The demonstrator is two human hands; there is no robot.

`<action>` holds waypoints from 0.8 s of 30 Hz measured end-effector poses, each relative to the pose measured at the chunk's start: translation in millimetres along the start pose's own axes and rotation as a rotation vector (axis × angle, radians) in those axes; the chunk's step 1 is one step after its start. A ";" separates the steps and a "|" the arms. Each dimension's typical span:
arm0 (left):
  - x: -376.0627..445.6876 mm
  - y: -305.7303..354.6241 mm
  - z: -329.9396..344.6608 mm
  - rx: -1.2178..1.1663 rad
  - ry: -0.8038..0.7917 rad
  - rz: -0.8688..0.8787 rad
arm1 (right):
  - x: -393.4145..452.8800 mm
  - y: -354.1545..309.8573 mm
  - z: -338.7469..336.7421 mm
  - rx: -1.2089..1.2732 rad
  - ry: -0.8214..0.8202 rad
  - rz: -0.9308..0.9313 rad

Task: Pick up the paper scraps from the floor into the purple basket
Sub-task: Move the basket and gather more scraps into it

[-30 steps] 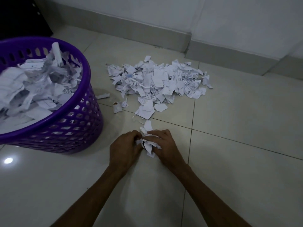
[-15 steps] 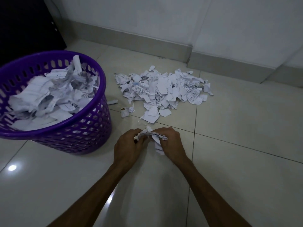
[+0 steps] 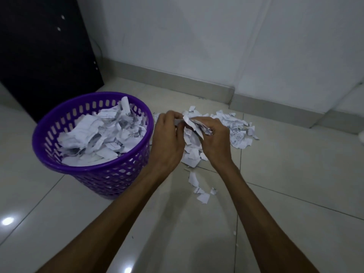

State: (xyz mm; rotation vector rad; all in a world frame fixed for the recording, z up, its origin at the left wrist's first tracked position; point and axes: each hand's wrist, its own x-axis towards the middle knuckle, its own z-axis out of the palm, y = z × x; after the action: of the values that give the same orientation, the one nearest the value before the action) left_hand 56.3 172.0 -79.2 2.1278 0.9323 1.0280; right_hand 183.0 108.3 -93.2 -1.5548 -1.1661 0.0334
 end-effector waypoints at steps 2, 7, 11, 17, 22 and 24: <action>10.7 6.4 -19.1 0.005 0.032 0.018 | 8.8 -17.4 7.9 0.026 0.023 -0.006; 22.5 3.4 -70.8 0.015 0.125 -0.038 | 23.2 -57.9 45.4 0.121 0.017 -0.061; 13.6 -25.5 -115.8 0.037 0.157 -0.093 | 22.7 -84.6 88.4 0.110 -0.085 -0.046; -9.8 -59.2 -156.4 0.093 0.202 -0.188 | 12.6 -109.4 127.4 -0.004 -0.280 -0.069; -14.1 -59.7 -163.8 0.023 0.207 -0.344 | 11.7 -117.7 125.8 -0.049 -0.462 0.037; -13.1 -56.5 -163.6 0.021 0.219 -0.331 | 9.5 -114.4 119.1 -0.028 -0.480 0.053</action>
State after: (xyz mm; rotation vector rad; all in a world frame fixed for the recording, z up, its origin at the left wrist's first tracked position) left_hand -103.6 227.5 -40.6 1.8188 1.3528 1.0940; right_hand 46.0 187.2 -44.6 -1.6521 -1.4982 0.4476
